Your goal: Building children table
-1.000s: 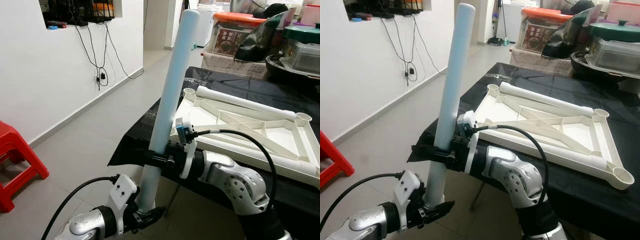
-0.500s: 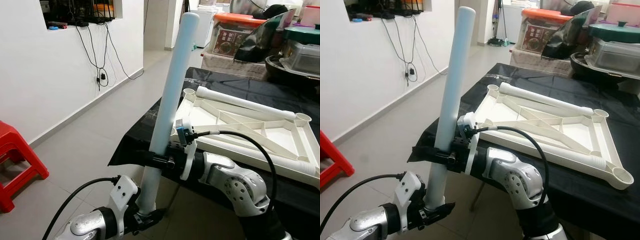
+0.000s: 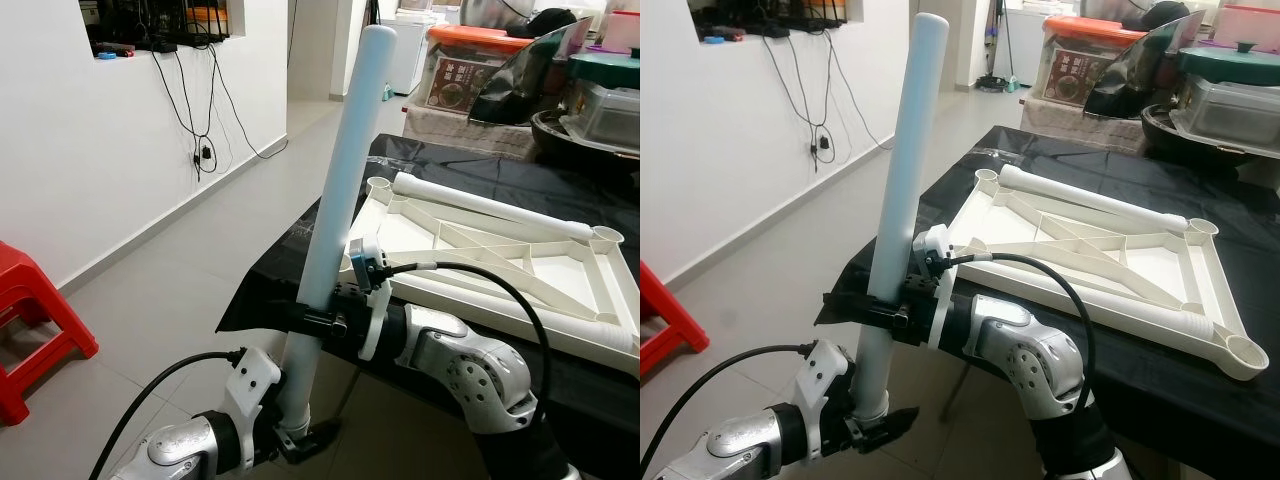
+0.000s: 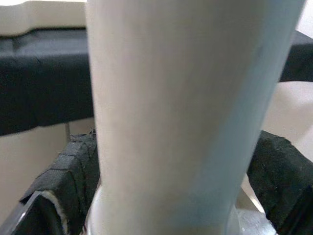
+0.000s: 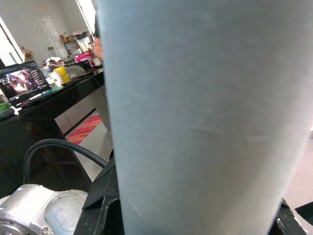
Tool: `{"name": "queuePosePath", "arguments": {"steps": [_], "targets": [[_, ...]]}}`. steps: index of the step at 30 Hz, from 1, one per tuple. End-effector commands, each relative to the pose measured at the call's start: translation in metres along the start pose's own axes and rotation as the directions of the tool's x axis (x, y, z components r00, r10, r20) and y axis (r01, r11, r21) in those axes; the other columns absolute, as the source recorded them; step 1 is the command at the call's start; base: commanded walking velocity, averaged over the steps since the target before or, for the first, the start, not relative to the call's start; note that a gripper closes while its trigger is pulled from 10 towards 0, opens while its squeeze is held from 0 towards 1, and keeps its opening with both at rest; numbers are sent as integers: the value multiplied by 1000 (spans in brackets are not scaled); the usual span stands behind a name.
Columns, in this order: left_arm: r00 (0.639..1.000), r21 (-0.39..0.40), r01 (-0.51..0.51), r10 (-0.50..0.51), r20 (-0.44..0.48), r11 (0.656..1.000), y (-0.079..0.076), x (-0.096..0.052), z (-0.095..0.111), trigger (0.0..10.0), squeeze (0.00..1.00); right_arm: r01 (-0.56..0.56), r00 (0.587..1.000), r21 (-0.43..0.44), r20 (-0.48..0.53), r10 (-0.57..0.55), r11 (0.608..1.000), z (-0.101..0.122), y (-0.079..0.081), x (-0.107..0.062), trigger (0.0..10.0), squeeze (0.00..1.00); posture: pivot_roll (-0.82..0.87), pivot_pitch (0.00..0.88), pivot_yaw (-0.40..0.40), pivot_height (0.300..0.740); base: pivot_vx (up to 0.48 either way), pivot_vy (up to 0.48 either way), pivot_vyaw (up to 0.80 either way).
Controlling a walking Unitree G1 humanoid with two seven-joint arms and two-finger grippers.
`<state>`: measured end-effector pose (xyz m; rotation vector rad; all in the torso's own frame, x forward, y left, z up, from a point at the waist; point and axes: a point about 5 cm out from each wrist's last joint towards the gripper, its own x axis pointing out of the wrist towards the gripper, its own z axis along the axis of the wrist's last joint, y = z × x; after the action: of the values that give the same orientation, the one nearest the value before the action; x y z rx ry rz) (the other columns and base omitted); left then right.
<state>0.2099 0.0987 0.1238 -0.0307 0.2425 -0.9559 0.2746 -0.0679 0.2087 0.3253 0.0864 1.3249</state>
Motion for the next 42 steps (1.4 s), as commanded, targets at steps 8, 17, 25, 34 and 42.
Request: {"name": "queuePosePath", "arguments": {"steps": [8,17,25,34,42], "targets": [[985,64,-170,168,35,983,18,-3,5,10000,0,174,983,-93,74,-167,980,21,-24,-12,3725,0,171,0,-57,740,0,0,0],[885,48,-440,424,190,897,41,-7,27,10000,0,634,762,-161,292,-577,756,51,-67,-46,10000,0,170,0,-55,740,0,0,0],[784,49,-575,533,318,816,47,-3,51,10000,0,801,562,-124,493,-664,586,81,-70,-59,10000,0,171,0,-57,740,0,0,0],[775,54,-583,535,336,811,48,1,52,10000,0,758,601,-125,516,-610,640,82,-64,-38,10000,0,176,0,-57,740,82,0,0],[787,88,-578,526,322,811,43,4,44,10000,0,749,602,-114,529,-598,653,79,-62,-28,10000,0,179,0,-61,740,245,0,0]]}}
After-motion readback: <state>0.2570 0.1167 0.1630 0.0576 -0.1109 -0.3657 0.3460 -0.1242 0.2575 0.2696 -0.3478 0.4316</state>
